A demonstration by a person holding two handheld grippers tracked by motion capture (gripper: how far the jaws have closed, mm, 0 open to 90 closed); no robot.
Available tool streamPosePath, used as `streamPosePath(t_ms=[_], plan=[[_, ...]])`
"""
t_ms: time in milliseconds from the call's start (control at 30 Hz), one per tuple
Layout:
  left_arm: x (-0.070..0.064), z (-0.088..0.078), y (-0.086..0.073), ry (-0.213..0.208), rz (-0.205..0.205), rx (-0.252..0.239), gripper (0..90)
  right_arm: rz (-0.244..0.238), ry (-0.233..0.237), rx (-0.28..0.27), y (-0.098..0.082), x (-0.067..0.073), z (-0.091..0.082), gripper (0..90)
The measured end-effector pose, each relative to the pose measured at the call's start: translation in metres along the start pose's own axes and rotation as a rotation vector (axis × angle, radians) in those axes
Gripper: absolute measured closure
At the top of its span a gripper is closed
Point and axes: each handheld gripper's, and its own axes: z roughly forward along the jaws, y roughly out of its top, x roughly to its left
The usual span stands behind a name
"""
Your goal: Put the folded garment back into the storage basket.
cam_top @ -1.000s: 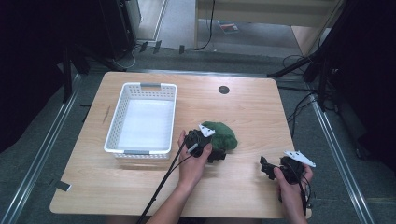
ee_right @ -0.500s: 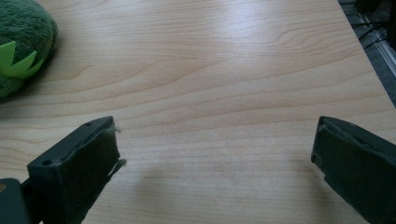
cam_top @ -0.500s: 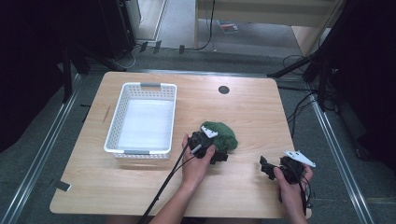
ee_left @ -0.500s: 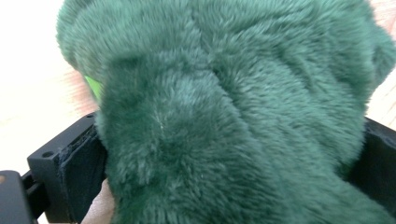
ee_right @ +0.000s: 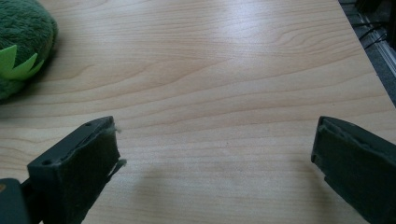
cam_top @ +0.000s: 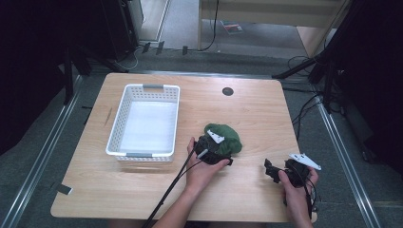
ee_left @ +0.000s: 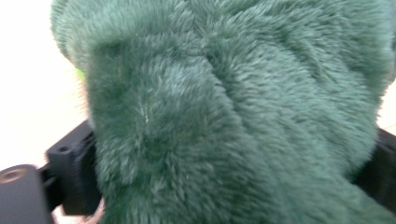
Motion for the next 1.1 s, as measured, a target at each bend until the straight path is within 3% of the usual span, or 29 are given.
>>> streamPosePath(t_ms=[67, 233, 567, 733, 1000, 1100], plan=[[0.001, -0.002, 0.000, -0.007, 0.002, -0.013, 14.7, 0.000, 0.001, 0.003, 0.000, 0.000, 0.000, 1.1], [0.004, -0.010, 0.004, -0.021, -0.005, -0.040, 22.6, 0.003, 0.000, 0.004, 0.000, 0.000, 0.000, 1.1], [0.007, -0.038, 0.016, -0.082, -0.036, -0.115, 24.0, 0.003, 0.001, 0.006, 0.000, -0.001, 0.000, 1.1], [0.009, -0.058, 0.025, -0.079, -0.036, -0.150, 24.0, -0.002, 0.002, 0.004, 0.000, 0.000, 0.000, 1.1], [0.015, -0.089, 0.039, -0.108, -0.038, -0.211, 24.0, -0.004, -0.001, 0.003, 0.000, 0.000, 0.000, 1.1], [0.018, -0.098, 0.042, -0.098, -0.030, -0.228, 24.0, -0.002, 0.000, 0.004, 0.000, 0.000, 0.000, 1.1]])
